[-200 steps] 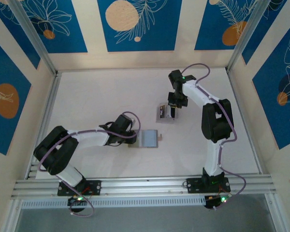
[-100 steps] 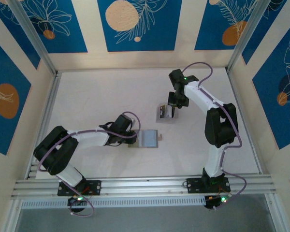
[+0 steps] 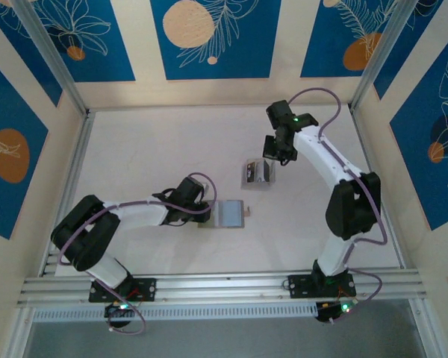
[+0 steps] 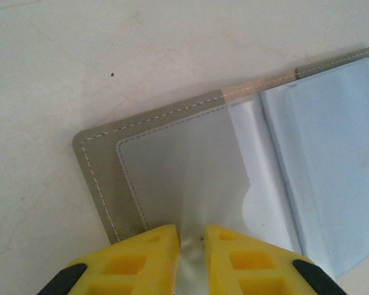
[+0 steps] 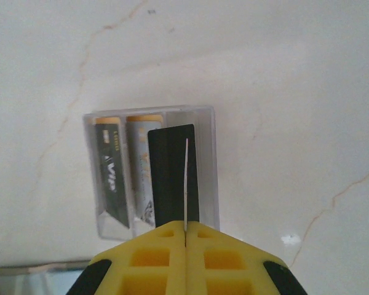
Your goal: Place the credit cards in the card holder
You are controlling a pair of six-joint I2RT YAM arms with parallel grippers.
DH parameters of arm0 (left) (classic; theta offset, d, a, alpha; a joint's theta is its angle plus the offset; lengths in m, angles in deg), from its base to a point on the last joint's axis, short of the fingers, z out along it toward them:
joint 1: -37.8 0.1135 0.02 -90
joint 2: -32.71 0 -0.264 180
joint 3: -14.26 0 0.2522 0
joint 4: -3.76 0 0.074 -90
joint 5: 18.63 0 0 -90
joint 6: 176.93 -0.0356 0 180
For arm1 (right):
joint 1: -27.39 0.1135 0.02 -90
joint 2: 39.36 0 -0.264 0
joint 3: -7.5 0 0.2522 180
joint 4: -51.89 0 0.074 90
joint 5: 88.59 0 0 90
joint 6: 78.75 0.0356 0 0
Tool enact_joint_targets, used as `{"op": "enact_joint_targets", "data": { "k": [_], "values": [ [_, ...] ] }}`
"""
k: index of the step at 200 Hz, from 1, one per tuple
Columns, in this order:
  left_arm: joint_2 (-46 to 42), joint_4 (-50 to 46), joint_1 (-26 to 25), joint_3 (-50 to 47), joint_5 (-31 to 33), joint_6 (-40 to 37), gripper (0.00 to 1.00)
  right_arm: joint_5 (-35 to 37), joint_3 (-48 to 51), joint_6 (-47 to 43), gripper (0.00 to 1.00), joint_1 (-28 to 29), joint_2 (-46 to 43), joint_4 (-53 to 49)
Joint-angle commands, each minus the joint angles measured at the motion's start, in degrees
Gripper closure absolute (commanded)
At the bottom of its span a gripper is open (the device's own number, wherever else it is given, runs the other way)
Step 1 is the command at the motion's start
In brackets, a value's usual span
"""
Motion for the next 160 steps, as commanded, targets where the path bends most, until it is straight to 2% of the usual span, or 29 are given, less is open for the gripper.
{"op": "enact_joint_targets", "data": {
  "k": [1,47,86,124,160],
  "values": [
    [-0.7,-5.98,-0.41,-2.02,-1.3,0.18,0.8,-0.34,1.93,-0.57,1.0,2.4,-5.87,-0.54],
    [-3.59,-8.96,-0.43,-1.24,0.6,-0.57,0.8,-10.2,11.7,-0.27,1.0,9.49,-12.15,9.47],
    [-3.89,-10.32,-0.36,-1.11,1.32,-1.01,0.8,-20.62,21.62,0.83,1.0,15.13,-14.34,24.98],
    [-3.91,-11.1,-0.41,-1.45,2.88,-0.78,0.82,-26.75,28.65,1.66,1.0,18.15,-12.89,37.72],
    [-4.32,-11.62,-0.43,-1.83,3.43,-0.76,0.86,-28.41,33.16,2.36,1.0,20.01,-8.6,46.86]
  ]
}}
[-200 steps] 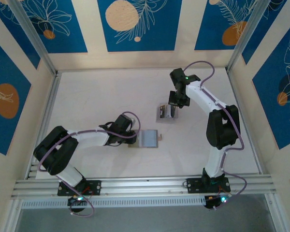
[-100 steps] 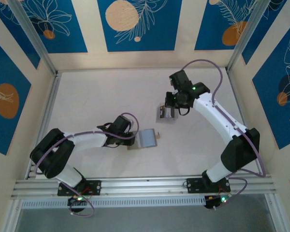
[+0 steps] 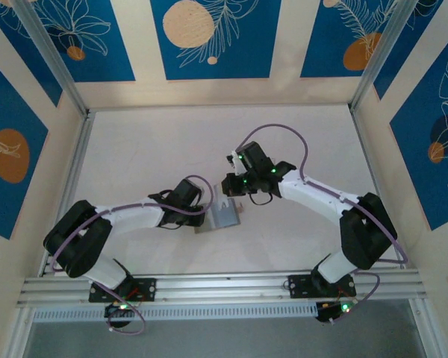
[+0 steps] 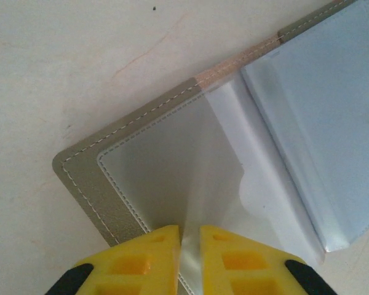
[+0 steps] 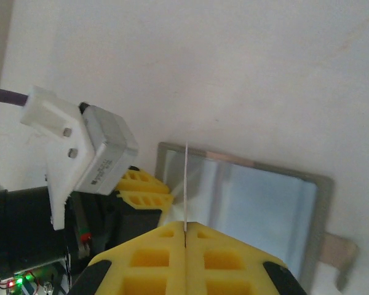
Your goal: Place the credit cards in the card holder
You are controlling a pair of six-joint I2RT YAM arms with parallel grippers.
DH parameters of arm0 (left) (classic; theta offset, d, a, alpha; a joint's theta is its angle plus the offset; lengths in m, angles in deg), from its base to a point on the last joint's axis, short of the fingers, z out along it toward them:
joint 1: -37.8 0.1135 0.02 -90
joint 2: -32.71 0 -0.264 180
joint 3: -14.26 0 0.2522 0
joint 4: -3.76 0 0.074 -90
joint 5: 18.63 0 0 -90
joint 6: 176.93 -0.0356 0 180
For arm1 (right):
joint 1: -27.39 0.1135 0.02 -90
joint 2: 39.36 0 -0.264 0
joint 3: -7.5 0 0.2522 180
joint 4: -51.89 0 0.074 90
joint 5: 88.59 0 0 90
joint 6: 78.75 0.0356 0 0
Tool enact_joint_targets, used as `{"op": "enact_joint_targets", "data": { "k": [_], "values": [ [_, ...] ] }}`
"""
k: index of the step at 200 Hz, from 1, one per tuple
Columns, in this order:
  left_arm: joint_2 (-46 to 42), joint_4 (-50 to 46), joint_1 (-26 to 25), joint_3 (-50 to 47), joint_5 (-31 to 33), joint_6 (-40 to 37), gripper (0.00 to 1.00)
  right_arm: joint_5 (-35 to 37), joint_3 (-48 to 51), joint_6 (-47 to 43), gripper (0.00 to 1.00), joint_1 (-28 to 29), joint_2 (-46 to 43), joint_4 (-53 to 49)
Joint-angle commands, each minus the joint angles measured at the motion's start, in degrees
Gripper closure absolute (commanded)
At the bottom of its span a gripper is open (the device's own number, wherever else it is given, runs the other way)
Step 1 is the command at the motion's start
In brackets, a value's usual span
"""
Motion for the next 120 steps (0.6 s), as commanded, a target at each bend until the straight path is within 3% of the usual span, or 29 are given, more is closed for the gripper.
{"op": "enact_joint_targets", "data": {
  "k": [1,64,120],
  "values": [
    [-0.88,-3.91,-0.45,-1.33,2.01,-0.56,0.86,-4.26,2.98,1.18,1.0,1.19,2.94,10.38],
    [-1.18,-4.88,-0.43,-1.86,3.07,-0.64,0.91,-4.68,5.7,2.02,1.0,2.08,8.98,17.89],
    [-0.63,-5.2,-0.47,-2.21,3.25,-0.8,0.92,-2.84,8.17,2.19,1.0,1.56,8.48,20.22]
  ]
}}
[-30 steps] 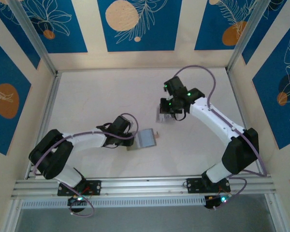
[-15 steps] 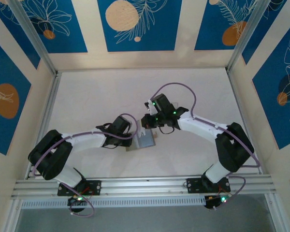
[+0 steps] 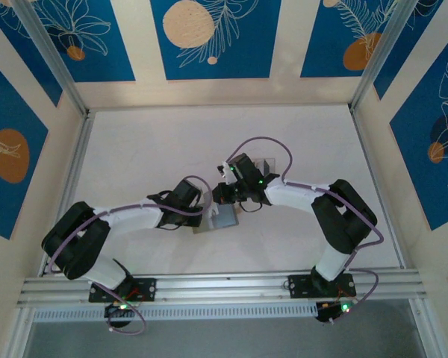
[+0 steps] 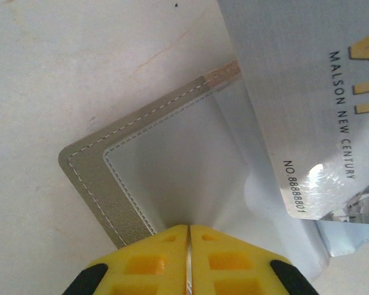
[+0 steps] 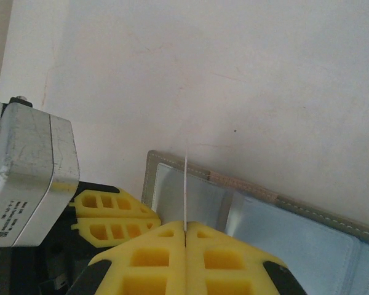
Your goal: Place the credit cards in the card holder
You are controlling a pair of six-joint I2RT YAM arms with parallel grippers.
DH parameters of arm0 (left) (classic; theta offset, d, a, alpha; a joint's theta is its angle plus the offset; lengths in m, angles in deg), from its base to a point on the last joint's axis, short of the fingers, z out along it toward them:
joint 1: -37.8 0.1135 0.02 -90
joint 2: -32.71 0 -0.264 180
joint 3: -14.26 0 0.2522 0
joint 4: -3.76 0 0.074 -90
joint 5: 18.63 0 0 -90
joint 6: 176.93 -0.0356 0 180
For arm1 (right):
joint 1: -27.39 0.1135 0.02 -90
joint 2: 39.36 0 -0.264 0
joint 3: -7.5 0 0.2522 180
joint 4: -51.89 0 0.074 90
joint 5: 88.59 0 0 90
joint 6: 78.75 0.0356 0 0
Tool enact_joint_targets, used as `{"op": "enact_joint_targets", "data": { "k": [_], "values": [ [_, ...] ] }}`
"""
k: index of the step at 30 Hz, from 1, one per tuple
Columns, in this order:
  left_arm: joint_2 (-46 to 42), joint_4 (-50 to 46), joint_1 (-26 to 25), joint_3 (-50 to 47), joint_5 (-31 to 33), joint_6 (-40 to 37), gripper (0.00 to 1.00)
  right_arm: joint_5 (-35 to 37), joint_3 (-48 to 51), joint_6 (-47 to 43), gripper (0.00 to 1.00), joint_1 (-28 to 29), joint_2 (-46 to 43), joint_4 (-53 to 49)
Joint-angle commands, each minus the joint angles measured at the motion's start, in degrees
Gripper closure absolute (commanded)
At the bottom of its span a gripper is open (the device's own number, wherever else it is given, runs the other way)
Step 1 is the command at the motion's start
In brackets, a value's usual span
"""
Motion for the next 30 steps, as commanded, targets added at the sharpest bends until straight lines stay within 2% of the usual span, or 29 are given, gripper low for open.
{"op": "enact_joint_targets", "data": {
  "k": [1,21,30],
  "values": [
    [0.24,-4.23,-0.43,-1.67,1.59,-0.74,0.92,0.33,1.94,0.51,1.0,-0.12,-0.41,2.54],
    [0.5,-4.85,-0.46,-1.1,1.59,-0.74,0.92,-1.09,6.15,2.48,1.0,-2.37,0.27,7.66],
    [1.11,-4.68,-0.44,-0.78,1.5,-0.74,0.92,-4.45,8.7,5.31,1.0,-2.14,1.45,11.87]
  ]
}}
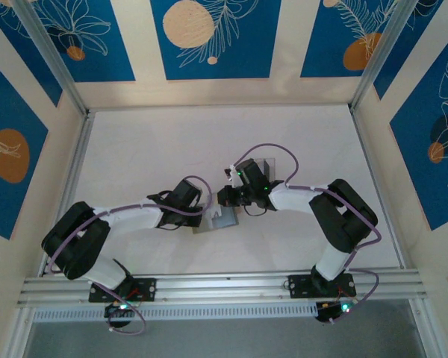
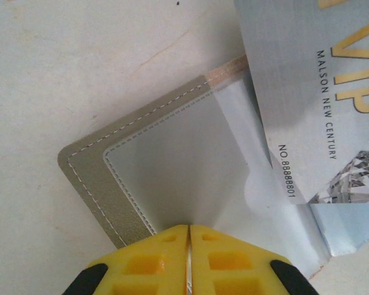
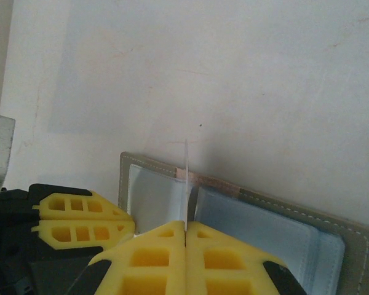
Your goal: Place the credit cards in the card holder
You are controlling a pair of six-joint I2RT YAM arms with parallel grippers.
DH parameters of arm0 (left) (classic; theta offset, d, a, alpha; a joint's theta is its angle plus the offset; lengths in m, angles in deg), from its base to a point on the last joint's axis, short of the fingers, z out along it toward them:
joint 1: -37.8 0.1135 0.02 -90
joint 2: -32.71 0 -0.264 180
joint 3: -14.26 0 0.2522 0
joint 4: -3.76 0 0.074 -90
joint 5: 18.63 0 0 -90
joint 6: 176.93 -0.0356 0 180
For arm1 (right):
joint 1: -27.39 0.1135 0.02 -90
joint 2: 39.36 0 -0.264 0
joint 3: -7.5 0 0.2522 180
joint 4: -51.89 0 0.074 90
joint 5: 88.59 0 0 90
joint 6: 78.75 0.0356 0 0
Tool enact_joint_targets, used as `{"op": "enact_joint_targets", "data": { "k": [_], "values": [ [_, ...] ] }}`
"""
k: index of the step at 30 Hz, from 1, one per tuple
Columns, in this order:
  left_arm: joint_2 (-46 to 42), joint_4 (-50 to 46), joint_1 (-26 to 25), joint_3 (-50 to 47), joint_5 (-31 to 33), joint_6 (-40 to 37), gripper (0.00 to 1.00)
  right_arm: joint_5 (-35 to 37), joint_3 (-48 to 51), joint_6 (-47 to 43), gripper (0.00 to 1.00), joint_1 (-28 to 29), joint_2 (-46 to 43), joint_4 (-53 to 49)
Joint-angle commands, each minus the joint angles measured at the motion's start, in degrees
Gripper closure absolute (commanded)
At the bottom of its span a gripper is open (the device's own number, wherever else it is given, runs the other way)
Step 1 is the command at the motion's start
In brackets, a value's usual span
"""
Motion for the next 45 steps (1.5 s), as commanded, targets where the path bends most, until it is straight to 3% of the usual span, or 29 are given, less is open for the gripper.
{"op": "enact_joint_targets", "data": {
  "k": [1,21,32,45],
  "values": [
    [1.25,-4.53,-0.39,-0.78,1.45,-0.7,0.92,-2.65,1.96,1.9,1.0,0.19,1.47,2.53],
    [2.27,-3.78,-0.45,-0.96,1.37,-0.63,0.92,-9.48,8.09,10.72,1.0,-0.8,7.57,13.89],
    [2.86,-3.68,-0.45,-1.05,1.72,-0.45,0.92,-9.76,10.95,13.17,1.0,-1.65,4.02,11.36],
    [3.67,-3.6,-0.44,-0.46,1.54,-0.73,0.92,-13.36,10.18,10.02,1.0,-1.65,6.35,8.62]
  ]
}}
